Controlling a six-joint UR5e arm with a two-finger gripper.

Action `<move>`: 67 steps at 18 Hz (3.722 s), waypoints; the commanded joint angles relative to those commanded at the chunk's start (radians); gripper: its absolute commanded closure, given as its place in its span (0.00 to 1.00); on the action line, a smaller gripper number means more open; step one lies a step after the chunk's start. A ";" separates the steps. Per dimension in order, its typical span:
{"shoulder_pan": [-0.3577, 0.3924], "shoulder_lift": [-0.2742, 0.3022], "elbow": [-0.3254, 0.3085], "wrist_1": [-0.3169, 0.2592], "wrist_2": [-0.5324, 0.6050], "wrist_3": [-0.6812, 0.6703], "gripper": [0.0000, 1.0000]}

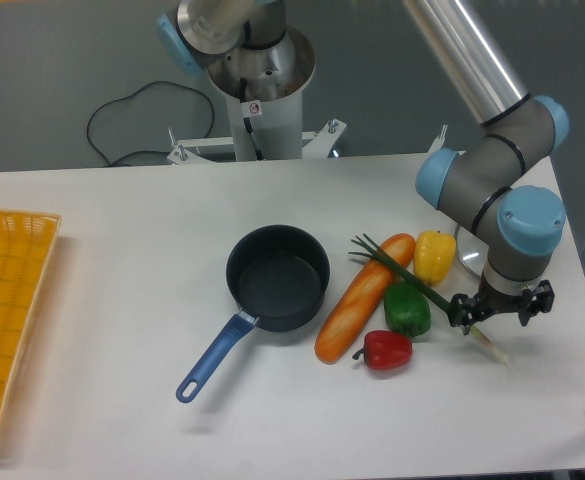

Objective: Pick up the green onion
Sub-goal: 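Close the gripper on the green onion near its root end, then lift the green onion up off the table with the gripper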

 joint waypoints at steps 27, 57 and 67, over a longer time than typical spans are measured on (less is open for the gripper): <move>-0.031 -0.037 0.002 0.029 0.037 -0.035 0.41; -0.061 0.027 -0.011 0.022 0.028 -0.061 0.92; -0.135 0.196 -0.074 0.014 -0.104 -0.118 0.92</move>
